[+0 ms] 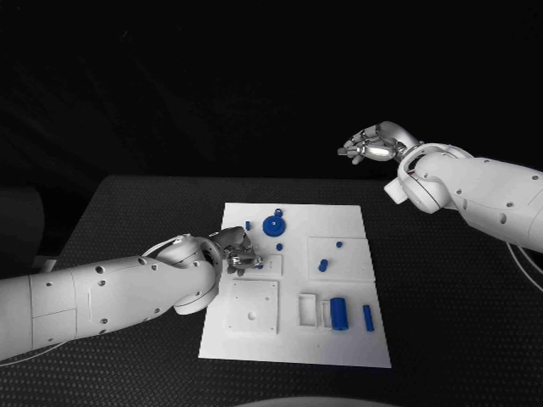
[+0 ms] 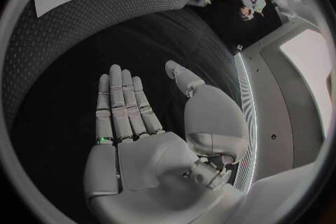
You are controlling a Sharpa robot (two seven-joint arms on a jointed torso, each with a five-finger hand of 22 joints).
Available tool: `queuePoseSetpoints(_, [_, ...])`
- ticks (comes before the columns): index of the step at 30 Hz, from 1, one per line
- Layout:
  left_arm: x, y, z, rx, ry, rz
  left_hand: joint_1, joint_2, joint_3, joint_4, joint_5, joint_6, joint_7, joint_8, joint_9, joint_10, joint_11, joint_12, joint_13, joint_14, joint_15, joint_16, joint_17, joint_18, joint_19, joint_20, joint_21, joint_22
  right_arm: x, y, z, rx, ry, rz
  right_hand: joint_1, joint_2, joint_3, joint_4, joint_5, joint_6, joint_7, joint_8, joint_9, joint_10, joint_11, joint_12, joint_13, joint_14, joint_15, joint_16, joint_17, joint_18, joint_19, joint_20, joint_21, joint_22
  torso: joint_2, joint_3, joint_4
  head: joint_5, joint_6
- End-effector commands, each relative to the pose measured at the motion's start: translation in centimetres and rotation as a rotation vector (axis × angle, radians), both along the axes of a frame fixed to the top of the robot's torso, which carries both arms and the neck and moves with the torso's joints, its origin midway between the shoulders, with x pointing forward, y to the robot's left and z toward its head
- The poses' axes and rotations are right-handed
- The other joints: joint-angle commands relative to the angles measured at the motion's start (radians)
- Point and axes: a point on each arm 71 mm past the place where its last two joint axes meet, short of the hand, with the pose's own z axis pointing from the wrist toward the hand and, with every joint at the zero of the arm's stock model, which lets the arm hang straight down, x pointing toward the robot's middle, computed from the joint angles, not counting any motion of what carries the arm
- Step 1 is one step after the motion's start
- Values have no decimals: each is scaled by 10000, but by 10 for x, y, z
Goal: Assemble the parts on the task board
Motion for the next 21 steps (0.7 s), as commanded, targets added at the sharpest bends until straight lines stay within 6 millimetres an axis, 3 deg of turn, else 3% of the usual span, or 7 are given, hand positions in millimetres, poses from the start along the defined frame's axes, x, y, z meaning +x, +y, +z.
queuePoseSetpoints(1, [-2,-3,-2,139,179,-293,27,-117,-28,34,-57,754,-704,67,18,-195,-171,50,-15,-22,-15,40,-11,134,-27,-499,49,187,0,1,0,32,69,104,-94,20,3,47,54,-25,57,66,-16,67,-2,-43,-9,39,37,-35,13,-12,-24,65,-60,15,-2,-2,-4,4,-1])
queuePoseSetpoints(13, [-1,-2,-1,153,-8,-281,185,-122,-62,-8,-2,812,-724,92,15,-171,-189,127,-11,4,-12,111,-8,131,-27,-500,61,192,-1,1,-1,39,80,113,-108,36,4,68,67,-28,58,69,-24,67,-1,-50,-8,37,39,-43,19,-10,-25,67,-74,25,0,-1,-2,0,1])
queuePoseSetpoints(21, [-3,-1,5,-477,-687,-148,274,18,-65,-21,94,849,-738,104,6,-175,-202,187,-3,14,-10,169,-4,128,-24,-500,72,193,0,-1,-1,37,85,72,-125,42,0,86,77,-29,59,73,-29,69,-1,-54,-7,37,40,-48,23,-10,-26,69,-84,33,1,-5,3,-8,12])
